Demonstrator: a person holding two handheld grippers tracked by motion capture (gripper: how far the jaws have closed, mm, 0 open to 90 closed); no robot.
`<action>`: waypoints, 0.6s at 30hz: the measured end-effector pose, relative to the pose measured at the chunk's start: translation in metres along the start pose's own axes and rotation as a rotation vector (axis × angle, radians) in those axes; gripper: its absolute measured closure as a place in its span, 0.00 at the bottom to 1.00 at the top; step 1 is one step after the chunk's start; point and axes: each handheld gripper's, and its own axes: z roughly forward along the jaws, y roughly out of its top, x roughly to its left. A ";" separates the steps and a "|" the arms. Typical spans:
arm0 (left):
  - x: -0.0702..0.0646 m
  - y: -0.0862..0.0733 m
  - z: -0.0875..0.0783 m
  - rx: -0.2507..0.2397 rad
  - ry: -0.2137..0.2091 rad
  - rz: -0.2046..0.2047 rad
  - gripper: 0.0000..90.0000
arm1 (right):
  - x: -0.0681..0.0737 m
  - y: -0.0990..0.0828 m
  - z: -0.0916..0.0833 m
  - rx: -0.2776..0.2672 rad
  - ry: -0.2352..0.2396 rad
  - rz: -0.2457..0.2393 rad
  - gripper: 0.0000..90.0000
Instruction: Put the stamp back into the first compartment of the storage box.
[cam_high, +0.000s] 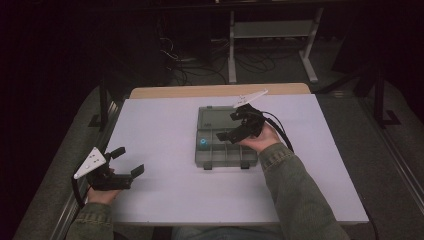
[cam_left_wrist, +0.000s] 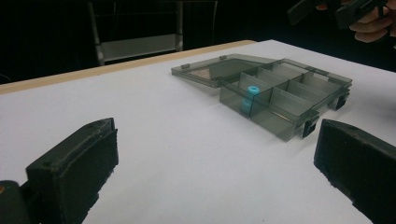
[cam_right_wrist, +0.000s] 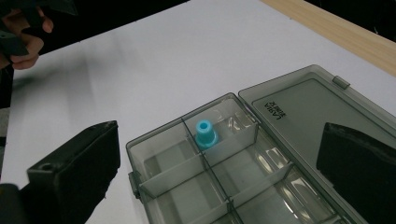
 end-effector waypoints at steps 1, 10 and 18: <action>0.000 0.000 0.000 -0.001 0.000 0.001 0.00 | 0.000 -0.001 -0.001 -0.003 0.001 -0.001 0.00; 0.000 0.000 0.000 -0.002 0.003 0.002 0.00 | 0.006 -0.012 -0.013 -0.025 -0.003 0.007 0.00; 0.000 0.000 -0.001 -0.002 0.004 0.001 0.00 | 0.010 -0.022 -0.025 -0.042 -0.012 0.015 0.00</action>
